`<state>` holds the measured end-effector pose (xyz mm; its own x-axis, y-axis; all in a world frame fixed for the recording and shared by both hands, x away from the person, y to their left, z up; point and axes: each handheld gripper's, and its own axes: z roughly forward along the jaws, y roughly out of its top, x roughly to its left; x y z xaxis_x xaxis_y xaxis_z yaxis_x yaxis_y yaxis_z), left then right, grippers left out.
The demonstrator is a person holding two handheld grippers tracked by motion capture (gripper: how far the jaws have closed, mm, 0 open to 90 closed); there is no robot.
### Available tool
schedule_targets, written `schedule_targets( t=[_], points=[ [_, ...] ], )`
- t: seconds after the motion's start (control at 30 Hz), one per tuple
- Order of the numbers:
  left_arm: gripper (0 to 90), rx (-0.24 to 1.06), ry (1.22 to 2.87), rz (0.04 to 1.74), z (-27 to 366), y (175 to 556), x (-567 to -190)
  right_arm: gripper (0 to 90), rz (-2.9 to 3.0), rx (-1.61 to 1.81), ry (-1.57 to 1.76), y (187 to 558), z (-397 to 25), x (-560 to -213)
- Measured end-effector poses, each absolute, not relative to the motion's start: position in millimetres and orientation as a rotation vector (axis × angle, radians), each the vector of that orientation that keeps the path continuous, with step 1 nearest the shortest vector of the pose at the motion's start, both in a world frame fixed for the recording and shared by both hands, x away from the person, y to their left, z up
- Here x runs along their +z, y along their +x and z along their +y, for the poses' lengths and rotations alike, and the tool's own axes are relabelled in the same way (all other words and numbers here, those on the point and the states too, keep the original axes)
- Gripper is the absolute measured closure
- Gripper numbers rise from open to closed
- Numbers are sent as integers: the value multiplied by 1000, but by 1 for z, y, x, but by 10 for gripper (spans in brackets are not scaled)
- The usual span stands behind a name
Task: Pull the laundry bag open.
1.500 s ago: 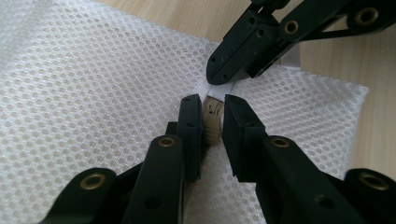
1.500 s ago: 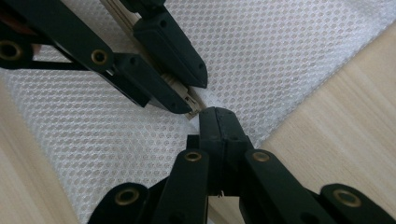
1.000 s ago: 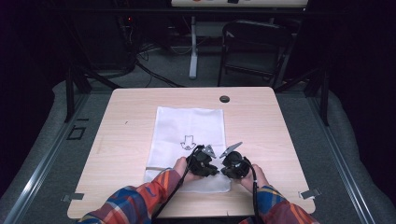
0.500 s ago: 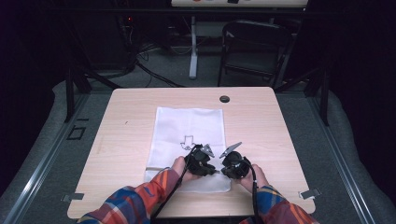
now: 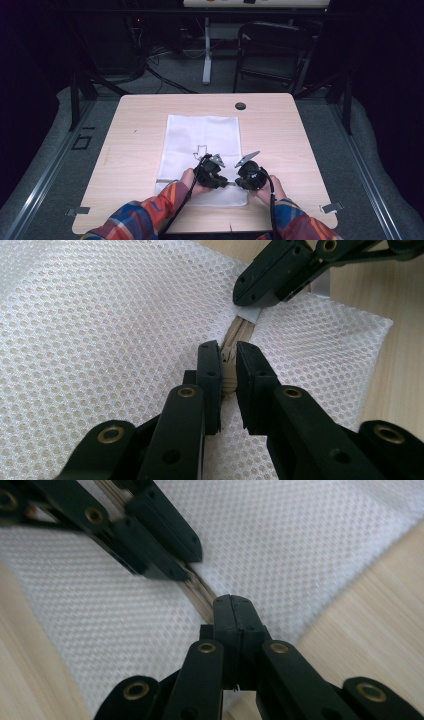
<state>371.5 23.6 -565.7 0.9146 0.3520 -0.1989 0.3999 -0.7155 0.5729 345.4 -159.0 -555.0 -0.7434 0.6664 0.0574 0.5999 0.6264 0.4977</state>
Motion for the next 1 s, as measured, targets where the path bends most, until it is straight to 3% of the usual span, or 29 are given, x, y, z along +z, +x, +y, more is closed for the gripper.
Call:
schedule_targets(
  t=[1.0],
  points=[
    [818, -69, 2443, 547, 24, 368, -564, 900, 2691, 775, 1044, 345, -148, -561]
  ],
)
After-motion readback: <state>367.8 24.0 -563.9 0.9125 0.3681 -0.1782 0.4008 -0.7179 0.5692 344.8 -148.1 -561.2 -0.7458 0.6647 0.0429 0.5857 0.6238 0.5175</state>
